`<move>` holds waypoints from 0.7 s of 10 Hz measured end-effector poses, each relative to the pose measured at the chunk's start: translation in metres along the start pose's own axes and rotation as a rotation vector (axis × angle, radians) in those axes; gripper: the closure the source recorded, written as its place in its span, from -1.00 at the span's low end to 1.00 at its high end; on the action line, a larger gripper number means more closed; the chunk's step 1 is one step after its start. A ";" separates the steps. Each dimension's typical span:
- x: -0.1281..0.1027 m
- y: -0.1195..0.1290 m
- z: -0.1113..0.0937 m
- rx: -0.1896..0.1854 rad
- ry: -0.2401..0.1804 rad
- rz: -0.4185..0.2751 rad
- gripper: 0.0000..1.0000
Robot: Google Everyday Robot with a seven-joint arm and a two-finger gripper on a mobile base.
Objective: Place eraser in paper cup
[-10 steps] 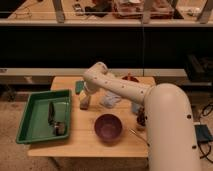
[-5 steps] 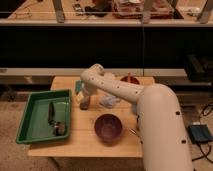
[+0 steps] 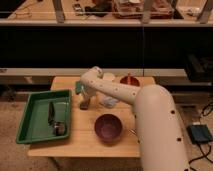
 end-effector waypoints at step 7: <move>-0.003 0.000 0.003 0.021 -0.019 -0.022 0.20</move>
